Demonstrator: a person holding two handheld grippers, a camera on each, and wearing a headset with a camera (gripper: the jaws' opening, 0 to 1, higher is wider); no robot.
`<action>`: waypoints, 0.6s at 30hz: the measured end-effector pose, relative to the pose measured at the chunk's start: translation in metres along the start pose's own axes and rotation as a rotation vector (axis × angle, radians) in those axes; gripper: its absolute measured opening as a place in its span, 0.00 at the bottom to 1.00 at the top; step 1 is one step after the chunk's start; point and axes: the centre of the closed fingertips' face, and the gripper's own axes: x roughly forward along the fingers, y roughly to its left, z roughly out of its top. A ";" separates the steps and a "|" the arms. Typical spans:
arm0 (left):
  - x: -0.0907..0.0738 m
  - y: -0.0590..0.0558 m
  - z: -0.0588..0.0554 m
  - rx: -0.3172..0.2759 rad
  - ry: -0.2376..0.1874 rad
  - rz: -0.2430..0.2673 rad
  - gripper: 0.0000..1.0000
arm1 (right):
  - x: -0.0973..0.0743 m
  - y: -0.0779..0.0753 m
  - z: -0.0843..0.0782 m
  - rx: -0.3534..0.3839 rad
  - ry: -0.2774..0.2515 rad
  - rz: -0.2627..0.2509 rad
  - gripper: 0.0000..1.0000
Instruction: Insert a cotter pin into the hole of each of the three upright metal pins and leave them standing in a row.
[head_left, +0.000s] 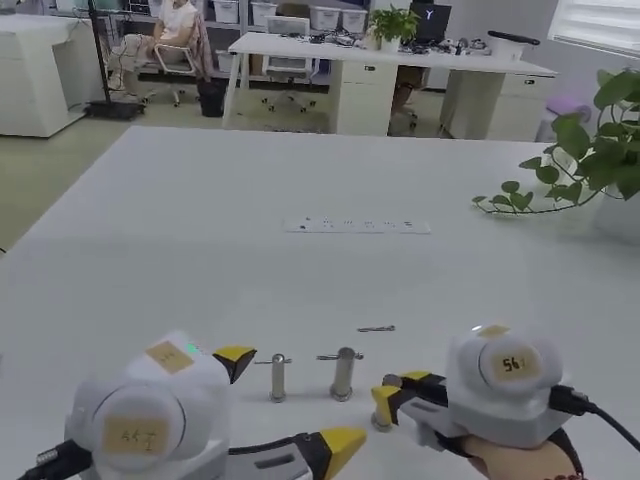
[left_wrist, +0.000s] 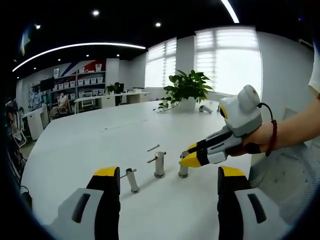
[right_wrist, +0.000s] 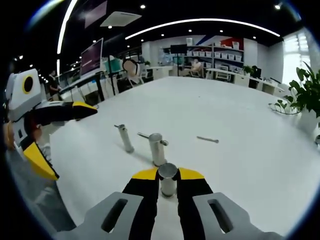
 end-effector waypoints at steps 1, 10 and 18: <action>0.000 0.000 0.000 0.001 0.001 0.001 0.79 | 0.000 0.000 0.000 0.000 -0.001 0.000 0.14; -0.001 0.001 0.000 0.009 -0.001 0.006 0.80 | 0.000 0.002 -0.001 0.002 -0.009 -0.005 0.15; 0.000 0.000 0.000 0.010 0.001 0.003 0.83 | -0.004 0.003 0.007 0.052 -0.036 0.013 0.26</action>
